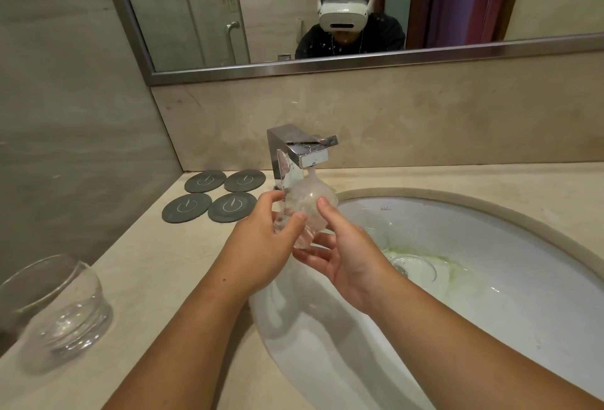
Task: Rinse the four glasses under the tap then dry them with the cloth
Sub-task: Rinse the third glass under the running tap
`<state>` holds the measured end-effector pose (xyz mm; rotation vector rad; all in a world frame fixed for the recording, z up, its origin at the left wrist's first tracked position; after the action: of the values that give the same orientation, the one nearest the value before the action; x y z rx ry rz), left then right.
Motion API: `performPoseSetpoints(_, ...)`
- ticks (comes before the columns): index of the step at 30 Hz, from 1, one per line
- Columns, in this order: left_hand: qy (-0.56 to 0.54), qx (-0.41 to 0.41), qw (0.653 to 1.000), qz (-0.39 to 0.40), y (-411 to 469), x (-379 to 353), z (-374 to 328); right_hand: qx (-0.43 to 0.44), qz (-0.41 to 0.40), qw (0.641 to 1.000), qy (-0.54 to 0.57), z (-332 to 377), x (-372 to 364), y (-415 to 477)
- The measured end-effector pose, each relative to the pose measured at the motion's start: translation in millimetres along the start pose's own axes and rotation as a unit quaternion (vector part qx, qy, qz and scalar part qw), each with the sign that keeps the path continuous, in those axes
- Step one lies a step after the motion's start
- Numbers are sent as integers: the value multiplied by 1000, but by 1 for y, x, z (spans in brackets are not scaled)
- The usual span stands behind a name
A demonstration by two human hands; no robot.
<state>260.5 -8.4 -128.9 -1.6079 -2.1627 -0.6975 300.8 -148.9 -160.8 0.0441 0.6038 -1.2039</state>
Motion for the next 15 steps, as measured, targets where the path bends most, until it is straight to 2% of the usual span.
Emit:
performPoseSetpoints(6, 33, -49, 998, -5, -1, -1, 2, 19, -26, 999, -23, 1, 5, 2)
performPoseSetpoints(11, 4, -34, 999, -15, -1, -1, 0, 22, -43, 999, -25, 1, 0, -1)
performPoseSetpoints(15, -25, -11, 999, -36, 0, 2, -1, 9, -22, 1000, -2, 6, -1, -4)
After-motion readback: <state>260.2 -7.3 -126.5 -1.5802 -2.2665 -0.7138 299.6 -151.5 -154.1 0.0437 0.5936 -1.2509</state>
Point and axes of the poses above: each hand's wrist, its own y-axis towards the middle knuckle, its own x-axis out of the back of the hand, z = x × y, the point moved 1 cm from there along y, towards the middle knuckle, and after that the axes turned 6 degrees about -y, right-handed, at the moved point
